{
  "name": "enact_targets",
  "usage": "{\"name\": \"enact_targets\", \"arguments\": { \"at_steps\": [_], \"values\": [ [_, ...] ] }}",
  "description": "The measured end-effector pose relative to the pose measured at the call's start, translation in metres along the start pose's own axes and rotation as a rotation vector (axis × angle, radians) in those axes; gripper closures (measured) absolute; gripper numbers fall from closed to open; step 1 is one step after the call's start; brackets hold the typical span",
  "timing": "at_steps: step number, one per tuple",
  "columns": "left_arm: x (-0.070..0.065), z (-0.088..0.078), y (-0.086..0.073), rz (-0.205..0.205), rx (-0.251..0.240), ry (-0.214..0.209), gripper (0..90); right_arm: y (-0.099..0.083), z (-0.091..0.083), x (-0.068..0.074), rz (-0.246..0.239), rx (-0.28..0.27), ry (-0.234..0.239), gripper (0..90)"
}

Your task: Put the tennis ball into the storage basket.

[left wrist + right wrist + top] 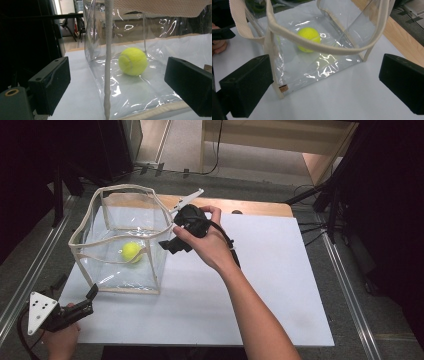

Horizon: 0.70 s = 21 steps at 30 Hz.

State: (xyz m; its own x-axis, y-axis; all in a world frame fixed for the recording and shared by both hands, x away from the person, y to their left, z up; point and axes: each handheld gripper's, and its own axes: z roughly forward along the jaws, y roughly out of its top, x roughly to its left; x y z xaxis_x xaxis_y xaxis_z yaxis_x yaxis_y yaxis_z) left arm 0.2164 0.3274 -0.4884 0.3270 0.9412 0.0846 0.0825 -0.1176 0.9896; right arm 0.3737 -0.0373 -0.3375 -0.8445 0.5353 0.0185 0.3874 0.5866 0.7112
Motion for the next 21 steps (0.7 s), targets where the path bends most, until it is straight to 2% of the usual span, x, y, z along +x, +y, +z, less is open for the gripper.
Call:
{"name": "enact_targets", "arguments": {
  "at_steps": [1, 21],
  "values": [
    [0.000, 0.000, 0.000, 0.000, 0.000, 0.000, 6.9, -0.003, 0.001, 0.001, 0.010, -0.001, 0.003, 0.0],
    [0.001, 0.000, 0.000, -0.001, 0.002, -0.001, 6.9, -0.045, 0.016, 0.018, 0.011, -0.014, 0.007, 0.0]
  ]
}}
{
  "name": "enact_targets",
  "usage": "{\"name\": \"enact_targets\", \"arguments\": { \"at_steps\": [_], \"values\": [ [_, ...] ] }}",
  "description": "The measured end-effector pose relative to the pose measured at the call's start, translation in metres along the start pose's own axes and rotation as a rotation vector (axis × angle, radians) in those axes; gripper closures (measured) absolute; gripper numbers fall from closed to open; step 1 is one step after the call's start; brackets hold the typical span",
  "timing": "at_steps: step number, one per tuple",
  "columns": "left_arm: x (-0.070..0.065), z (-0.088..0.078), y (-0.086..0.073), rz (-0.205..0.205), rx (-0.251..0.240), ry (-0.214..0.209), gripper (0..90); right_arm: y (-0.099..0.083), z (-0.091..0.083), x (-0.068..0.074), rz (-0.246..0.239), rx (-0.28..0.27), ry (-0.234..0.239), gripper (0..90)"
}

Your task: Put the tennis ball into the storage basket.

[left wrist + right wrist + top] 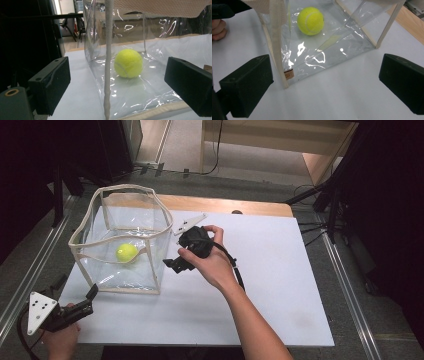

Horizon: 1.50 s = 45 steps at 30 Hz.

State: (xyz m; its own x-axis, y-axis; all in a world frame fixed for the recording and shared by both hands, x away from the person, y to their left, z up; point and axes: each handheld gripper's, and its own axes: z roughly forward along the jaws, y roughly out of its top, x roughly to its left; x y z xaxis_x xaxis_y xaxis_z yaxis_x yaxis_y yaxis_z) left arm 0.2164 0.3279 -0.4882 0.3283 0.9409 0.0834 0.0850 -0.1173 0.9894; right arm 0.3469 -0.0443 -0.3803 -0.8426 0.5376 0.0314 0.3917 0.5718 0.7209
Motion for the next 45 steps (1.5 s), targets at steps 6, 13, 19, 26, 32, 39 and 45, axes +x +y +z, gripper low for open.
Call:
{"name": "enact_targets", "arguments": {
  "at_steps": [6, 13, 19, 26, 32, 39, 45],
  "values": [
    [0.000, 0.000, 0.000, 0.001, 0.000, 0.000, 6.9, -0.017, 0.003, 0.005, 0.013, -0.010, -0.003, 0.0],
    [0.000, 0.000, 0.000, -0.001, 0.001, 0.000, 6.9, -0.039, 0.003, 0.009, 0.020, -0.035, -0.005, 0.0],
    [-0.001, 0.000, 0.000, 0.000, -0.001, 0.002, 6.9, -0.061, 0.000, 0.010, 0.046, -0.047, -0.018, 0.0],
    [-0.001, 0.000, 0.000, -0.001, -0.001, 0.002, 6.9, -0.090, -0.006, 0.010, 0.090, -0.073, -0.029, 0.0],
    [-0.001, 0.000, 0.000, 0.002, 0.000, 0.002, 6.9, -0.111, -0.012, 0.008, 0.123, -0.086, -0.043, 0.0],
    [-0.001, 0.000, 0.000, 0.003, 0.001, 0.003, 6.9, -0.134, -0.023, 0.003, 0.150, -0.108, -0.069, 0.0],
    [-0.002, 0.000, 0.000, 0.005, 0.002, 0.002, 6.9, -0.153, -0.032, 0.000, 0.181, -0.111, -0.092, 0.0]
  ]
}}
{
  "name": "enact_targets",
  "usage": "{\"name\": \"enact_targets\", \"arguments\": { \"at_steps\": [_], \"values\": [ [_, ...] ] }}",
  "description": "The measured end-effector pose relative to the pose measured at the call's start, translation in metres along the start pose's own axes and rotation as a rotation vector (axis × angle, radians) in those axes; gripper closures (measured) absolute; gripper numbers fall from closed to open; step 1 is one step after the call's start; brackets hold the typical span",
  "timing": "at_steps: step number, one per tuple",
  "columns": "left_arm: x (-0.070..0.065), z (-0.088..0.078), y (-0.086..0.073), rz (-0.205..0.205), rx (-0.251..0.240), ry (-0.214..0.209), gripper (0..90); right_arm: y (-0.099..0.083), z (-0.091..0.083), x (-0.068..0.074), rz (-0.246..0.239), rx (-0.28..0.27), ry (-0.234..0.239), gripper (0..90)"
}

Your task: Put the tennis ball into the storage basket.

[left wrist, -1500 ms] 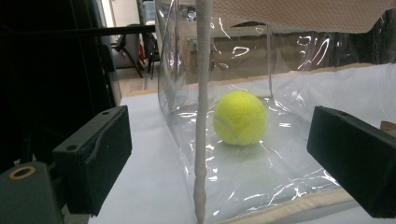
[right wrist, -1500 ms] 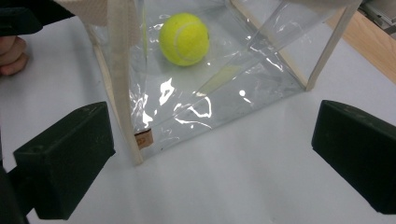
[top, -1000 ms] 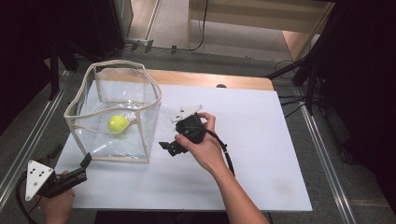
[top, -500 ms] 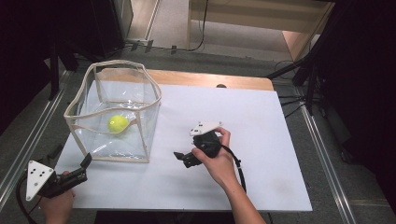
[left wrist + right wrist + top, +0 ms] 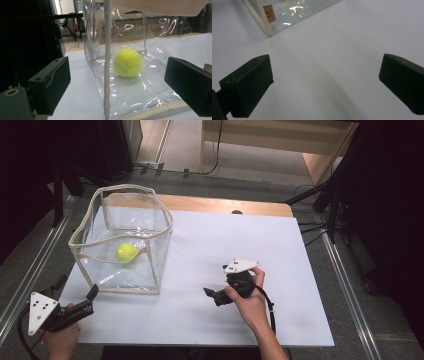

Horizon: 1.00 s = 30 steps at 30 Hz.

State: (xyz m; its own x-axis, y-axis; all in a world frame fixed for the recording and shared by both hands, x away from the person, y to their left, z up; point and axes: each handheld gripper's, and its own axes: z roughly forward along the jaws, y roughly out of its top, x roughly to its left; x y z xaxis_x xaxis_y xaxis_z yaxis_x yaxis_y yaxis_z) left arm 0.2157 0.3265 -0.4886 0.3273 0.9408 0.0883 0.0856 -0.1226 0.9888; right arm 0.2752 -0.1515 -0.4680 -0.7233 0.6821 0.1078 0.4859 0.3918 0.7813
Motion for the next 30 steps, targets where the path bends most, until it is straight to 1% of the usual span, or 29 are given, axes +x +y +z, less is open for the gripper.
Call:
{"name": "enact_targets", "arguments": {
  "at_steps": [11, 17, 22, 23, 24, 27, 28, 30],
  "values": [
    [-0.001, 0.000, 0.000, 0.006, 0.001, 0.003, 6.9, -0.027, -0.021, -0.013, 0.056, -0.007, -0.048, 0.0],
    [-0.001, 0.000, 0.000, 0.011, 0.002, 0.003, 6.9, -0.038, -0.032, -0.019, 0.074, -0.012, -0.079, 0.0],
    [-0.001, 0.000, 0.000, 0.012, 0.001, 0.004, 6.9, -0.048, -0.039, -0.023, 0.095, -0.021, -0.097, 0.0],
    [-0.001, 0.000, 0.000, 0.013, 0.002, 0.004, 6.9, -0.050, -0.041, -0.024, 0.098, -0.022, -0.095, 0.0],
    [-0.001, 0.000, 0.000, 0.014, 0.003, 0.003, 6.9, -0.052, -0.043, -0.025, 0.099, -0.024, -0.104, 0.0],
    [-0.001, 0.000, 0.000, 0.014, 0.002, 0.003, 6.9, -0.057, -0.047, -0.026, 0.115, -0.021, -0.114, 0.0],
    [-0.002, 0.000, 0.000, 0.013, 0.005, 0.004, 6.9, -0.059, -0.049, -0.028, 0.111, -0.022, -0.119, 0.0],
    [-0.002, 0.000, 0.000, 0.017, 0.005, 0.003, 6.9, -0.062, -0.052, -0.029, 0.119, -0.021, -0.128, 0.0]
  ]
}}
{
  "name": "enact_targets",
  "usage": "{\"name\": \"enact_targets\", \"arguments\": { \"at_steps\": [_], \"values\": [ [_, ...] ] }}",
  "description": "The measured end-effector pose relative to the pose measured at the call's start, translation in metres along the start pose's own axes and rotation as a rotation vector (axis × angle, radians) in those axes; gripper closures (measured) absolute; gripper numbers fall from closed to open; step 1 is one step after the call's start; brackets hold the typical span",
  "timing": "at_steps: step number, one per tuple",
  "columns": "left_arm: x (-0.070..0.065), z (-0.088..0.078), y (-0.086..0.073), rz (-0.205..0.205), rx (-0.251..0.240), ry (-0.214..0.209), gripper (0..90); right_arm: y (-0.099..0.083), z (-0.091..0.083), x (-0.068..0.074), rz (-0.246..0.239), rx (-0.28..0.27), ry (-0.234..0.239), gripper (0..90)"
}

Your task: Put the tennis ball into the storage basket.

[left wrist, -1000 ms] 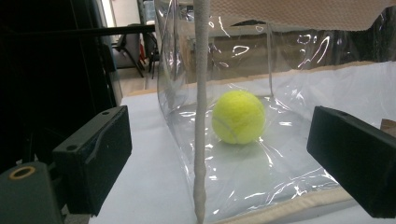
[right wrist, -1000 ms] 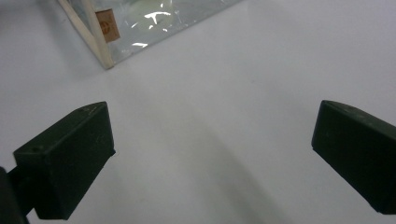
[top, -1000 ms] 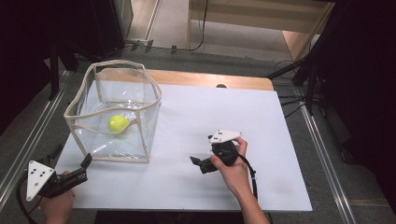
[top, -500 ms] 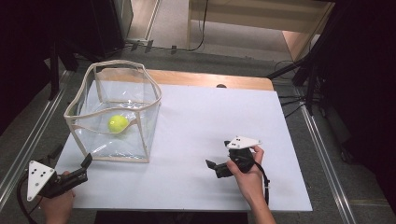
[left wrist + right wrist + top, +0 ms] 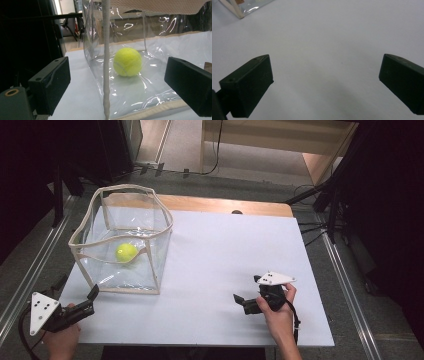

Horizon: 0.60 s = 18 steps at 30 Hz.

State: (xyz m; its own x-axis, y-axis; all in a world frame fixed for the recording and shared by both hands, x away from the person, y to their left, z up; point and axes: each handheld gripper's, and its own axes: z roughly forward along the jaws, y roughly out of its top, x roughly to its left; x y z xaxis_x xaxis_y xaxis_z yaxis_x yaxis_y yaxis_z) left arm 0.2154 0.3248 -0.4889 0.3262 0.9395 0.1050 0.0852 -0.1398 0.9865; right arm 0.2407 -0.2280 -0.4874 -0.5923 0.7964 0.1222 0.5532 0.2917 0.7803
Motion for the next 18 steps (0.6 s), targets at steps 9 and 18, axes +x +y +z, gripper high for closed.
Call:
{"name": "enact_targets", "arguments": {
  "at_steps": [9, 18],
  "values": [
    [0.000, 0.000, 0.000, 0.002, 0.003, 0.001, 6.9, -0.010, -0.015, -0.012, 0.025, -0.011, -0.037, 0.0],
    [-0.001, 0.000, 0.000, 0.007, 0.005, 0.006, 6.9, -0.020, -0.030, -0.024, 0.051, -0.025, -0.061, 0.0]
  ]
}}
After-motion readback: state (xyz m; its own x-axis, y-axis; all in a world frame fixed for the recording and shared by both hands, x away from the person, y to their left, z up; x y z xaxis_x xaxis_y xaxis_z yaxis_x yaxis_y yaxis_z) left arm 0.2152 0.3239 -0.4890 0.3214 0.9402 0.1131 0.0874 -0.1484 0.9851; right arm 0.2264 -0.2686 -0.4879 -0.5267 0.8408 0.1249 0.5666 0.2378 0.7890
